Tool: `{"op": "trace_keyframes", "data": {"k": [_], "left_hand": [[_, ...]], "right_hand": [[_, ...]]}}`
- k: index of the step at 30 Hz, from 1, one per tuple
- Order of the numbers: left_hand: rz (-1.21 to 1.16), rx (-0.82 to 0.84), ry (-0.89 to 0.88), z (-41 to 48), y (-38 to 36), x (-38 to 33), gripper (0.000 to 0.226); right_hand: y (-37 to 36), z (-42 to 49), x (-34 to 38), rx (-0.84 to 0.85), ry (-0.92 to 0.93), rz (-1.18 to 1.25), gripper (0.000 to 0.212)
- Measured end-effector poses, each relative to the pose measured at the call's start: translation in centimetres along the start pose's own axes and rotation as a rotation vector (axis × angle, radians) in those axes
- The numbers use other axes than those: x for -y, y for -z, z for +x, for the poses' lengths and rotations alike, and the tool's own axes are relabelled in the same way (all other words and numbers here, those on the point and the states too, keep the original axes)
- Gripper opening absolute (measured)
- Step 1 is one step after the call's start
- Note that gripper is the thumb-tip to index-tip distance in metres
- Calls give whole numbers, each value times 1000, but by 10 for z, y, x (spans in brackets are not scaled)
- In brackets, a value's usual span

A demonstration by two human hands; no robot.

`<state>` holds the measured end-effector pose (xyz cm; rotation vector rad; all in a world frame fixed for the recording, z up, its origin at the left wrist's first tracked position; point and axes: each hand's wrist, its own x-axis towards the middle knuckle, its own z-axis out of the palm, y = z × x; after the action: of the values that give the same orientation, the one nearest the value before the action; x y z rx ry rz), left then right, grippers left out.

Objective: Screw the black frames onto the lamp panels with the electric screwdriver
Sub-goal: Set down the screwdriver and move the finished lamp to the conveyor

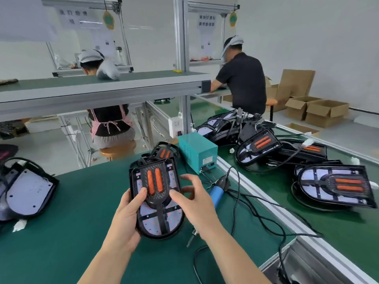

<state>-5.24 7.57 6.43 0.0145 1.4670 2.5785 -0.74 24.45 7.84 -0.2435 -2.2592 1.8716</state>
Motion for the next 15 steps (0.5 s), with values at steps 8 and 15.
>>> {"op": "trace_keyframes", "data": {"k": [8,15], "left_hand": [[81,-11,44,8,-13,18,36],[213,0,33,22,-8,26,50]], "right_hand": [[25,7,-6,-14,84,-164,47],[59,9,-15,-198,36,31,18]]}}
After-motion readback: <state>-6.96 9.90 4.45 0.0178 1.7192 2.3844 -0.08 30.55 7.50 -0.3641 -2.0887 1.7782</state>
